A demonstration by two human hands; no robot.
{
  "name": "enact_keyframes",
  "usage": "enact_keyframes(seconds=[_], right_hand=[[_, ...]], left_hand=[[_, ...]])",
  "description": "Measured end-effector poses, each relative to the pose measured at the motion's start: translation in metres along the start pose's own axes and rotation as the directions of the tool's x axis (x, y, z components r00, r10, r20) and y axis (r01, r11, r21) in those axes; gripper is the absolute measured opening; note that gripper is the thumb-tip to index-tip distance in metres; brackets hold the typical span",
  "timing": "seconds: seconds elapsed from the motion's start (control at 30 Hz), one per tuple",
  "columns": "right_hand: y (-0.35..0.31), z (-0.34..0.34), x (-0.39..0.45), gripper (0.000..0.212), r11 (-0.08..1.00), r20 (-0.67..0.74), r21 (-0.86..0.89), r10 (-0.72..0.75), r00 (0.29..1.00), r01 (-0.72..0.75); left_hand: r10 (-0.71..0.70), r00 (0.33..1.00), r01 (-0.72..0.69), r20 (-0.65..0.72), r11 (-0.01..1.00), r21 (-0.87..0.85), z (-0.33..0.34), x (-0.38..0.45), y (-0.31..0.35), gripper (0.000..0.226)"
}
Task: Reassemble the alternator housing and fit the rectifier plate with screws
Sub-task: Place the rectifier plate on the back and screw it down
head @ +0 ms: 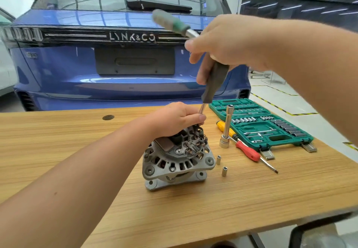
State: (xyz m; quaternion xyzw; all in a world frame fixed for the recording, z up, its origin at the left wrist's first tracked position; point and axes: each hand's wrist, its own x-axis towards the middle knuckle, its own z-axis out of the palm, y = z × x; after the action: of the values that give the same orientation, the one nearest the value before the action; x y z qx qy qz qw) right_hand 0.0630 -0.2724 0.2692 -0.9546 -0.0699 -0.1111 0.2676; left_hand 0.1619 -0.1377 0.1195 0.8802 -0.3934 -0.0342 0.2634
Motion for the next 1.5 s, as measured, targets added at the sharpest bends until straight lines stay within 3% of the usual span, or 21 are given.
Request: enact_keyframes(seconds=[0.03, 0.07, 0.13, 0.2, 0.3, 0.37, 0.4, 0.53, 0.67, 0.77, 0.83, 0.9, 0.93, 0.97, 1.03, 1.13, 1.23, 1.3, 1.5], right_hand=[[0.002, 0.003, 0.000, 0.031, 0.946, -0.006, 0.314, 0.089, 0.996, -0.082], [0.003, 0.007, -0.001, 0.025, 0.790, 0.005, 0.599, 0.160, 0.987, -0.131], [0.007, 0.015, -0.004, 0.012, 0.430, 0.035, 0.894, 0.211, 0.977, -0.124], [0.012, 0.025, -0.008, 0.015, 0.184, -0.010, 0.982, 0.220, 0.975, -0.031], [0.013, 0.039, -0.016, 0.010, -0.180, -0.095, 0.973, 0.249, 0.964, 0.143], [0.015, 0.046, -0.022, 0.016, -0.343, -0.129, 0.914, 0.255, 0.958, 0.214], [0.018, 0.048, -0.024, 0.018, -0.372, -0.148, 0.897, 0.257, 0.955, 0.239], [0.033, 0.062, -0.030, 0.025, -0.332, -0.267, 0.893, 0.152, 0.952, 0.304], [0.046, 0.073, -0.030, 0.032, -0.118, -0.419, 0.902, -0.009, 0.908, 0.415], [0.051, 0.075, -0.026, 0.024, 0.024, -0.497, 0.868, 0.008, 0.868, 0.497], [0.052, 0.081, -0.024, 0.011, 0.271, -0.656, 0.732, 0.035, 0.754, 0.625], [0.055, 0.088, -0.022, 0.015, 0.600, -0.853, 0.337, -0.131, 0.505, 0.725], [0.058, 0.090, -0.021, 0.017, 0.687, -0.881, 0.089, -0.284, 0.379, 0.721], [0.058, 0.090, -0.020, 0.016, 0.721, -0.858, -0.117, -0.420, 0.296, 0.683], [0.056, 0.087, -0.020, 0.014, 0.719, -0.757, -0.377, -0.603, 0.254, 0.584], [0.050, 0.075, -0.020, 0.026, 0.663, -0.554, -0.577, -0.747, 0.368, 0.477], [0.036, 0.055, -0.024, 0.057, 0.646, -0.331, -0.677, -0.695, 0.639, 0.352], [0.027, 0.041, -0.027, 0.071, 0.594, -0.175, -0.739, -0.625, 0.761, 0.318], [0.003, 0.012, -0.019, 0.054, 0.540, 0.028, -0.776, -0.487, 0.873, 0.326]], left_hand=[[-0.001, 1.000, 0.001, -0.004, 1.000, 0.004, 0.000, 0.000, 0.000, 0.031], [-0.004, 1.000, 0.004, -0.010, 1.000, 0.008, 0.000, 0.000, 0.000, 0.031], [-0.008, 1.000, 0.009, -0.013, 1.000, 0.008, 0.000, 0.000, 0.000, 0.029], [-0.005, 1.000, 0.005, -0.009, 1.000, 0.003, 0.001, 0.000, 0.000, 0.027], [0.008, 1.000, -0.008, 0.000, 1.000, 0.002, 0.000, -0.001, -0.001, 0.024], [0.010, 1.000, -0.010, -0.004, 1.000, -0.001, 0.000, -0.001, 0.000, 0.023], [0.008, 1.000, -0.009, -0.004, 1.000, -0.004, 0.000, 0.000, 0.000, 0.023], [0.006, 1.000, -0.006, 0.003, 1.000, -0.012, 0.000, 0.003, -0.002, 0.020], [0.010, 0.999, -0.008, 0.031, 0.999, -0.036, -0.001, 0.003, -0.004, 0.018], [0.001, 1.000, 0.000, 0.027, 0.999, -0.048, -0.001, 0.004, -0.005, 0.020], [-0.003, 1.000, 0.004, 0.011, 0.999, -0.050, -0.001, 0.004, -0.004, 0.021], [0.000, 1.000, 0.000, -0.002, 0.999, -0.043, 0.000, 0.005, -0.004, 0.021], [0.006, 1.000, -0.006, -0.008, 0.999, -0.046, 0.001, 0.006, -0.004, 0.019], [0.014, 1.000, -0.015, -0.019, 0.997, -0.074, 0.002, 0.006, -0.004, 0.018], [0.044, 0.999, -0.048, -0.031, 0.989, -0.143, 0.004, 0.007, -0.004, 0.021], [0.069, 0.997, -0.071, -0.029, 0.994, -0.082, 0.004, 0.004, -0.002, 0.018], [0.011, 1.000, -0.012, -0.028, 0.999, -0.032, 0.001, 0.003, -0.002, 0.025], [-0.019, 1.000, 0.019, -0.013, 0.999, -0.030, 0.000, 0.002, -0.001, 0.031], [-0.018, 1.000, 0.018, -0.006, 1.000, -0.021, -0.001, 0.001, 0.001, 0.040]])
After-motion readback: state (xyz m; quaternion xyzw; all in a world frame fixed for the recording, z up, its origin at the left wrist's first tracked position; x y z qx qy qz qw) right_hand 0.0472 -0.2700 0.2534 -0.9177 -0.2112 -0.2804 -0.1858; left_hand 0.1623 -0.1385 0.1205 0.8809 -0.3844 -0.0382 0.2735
